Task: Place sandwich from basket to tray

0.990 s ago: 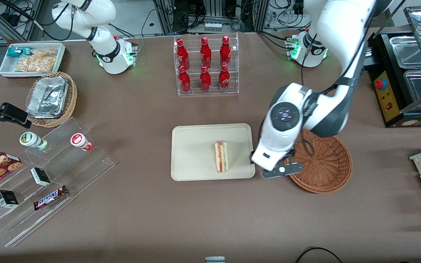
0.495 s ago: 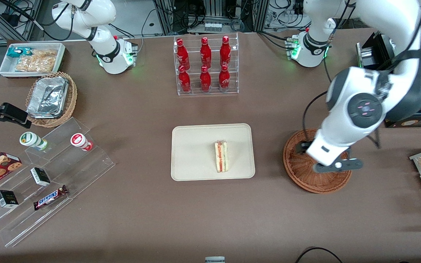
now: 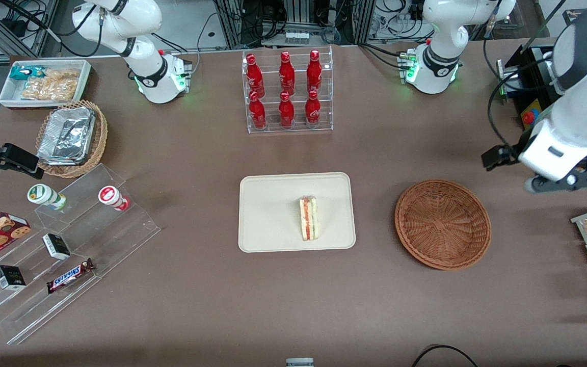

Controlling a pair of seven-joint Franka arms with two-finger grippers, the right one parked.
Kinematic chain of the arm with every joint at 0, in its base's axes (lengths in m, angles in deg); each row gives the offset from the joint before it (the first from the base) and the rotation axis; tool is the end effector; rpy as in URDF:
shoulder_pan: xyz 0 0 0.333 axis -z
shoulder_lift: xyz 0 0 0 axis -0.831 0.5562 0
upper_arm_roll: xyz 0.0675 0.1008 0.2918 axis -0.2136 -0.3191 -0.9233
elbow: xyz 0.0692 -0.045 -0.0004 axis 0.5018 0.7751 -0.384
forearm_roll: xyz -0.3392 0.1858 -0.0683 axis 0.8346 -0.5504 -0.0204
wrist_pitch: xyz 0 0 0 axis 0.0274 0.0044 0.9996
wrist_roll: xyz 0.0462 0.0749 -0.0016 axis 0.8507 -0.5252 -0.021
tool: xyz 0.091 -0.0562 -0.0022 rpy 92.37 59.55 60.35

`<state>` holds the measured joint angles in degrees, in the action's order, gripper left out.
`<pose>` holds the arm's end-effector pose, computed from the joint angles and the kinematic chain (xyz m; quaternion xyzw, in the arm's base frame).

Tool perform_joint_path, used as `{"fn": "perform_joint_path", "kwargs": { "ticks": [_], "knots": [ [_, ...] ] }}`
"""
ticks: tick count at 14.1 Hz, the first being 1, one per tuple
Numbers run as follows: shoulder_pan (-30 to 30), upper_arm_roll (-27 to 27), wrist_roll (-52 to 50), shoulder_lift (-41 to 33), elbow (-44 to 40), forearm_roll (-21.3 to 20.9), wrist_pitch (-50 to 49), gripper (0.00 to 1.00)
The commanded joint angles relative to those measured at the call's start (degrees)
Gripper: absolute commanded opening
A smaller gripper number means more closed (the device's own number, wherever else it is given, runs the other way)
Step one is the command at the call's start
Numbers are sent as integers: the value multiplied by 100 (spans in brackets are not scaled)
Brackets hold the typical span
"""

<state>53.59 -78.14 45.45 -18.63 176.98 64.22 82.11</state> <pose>0.5581 -0.0703 0.5953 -0.9962 -0.0416 0.0625 0.0430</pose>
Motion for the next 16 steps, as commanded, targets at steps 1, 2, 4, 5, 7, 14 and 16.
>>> {"fn": "perform_joint_path", "kwargs": {
  "ticks": [1, 2, 4, 5, 7, 14, 16],
  "knots": [
    [-72, 29, 69, -421, 104, 190, -331, 100],
    [-72, 29, 69, -404, 8, 198, -410, 100],
    [-72, 29, 69, -342, -107, 181, -420, 100],
    [-64, 29, 61, -299, -177, 163, -420, 100],
    [-63, 37, 52, -272, -239, 146, -420, 100],
    [-55, 37, 69, -263, -248, 190, -429, 100],
    [-55, 37, 78, -263, -248, 190, -429, 100]
  ]
}}
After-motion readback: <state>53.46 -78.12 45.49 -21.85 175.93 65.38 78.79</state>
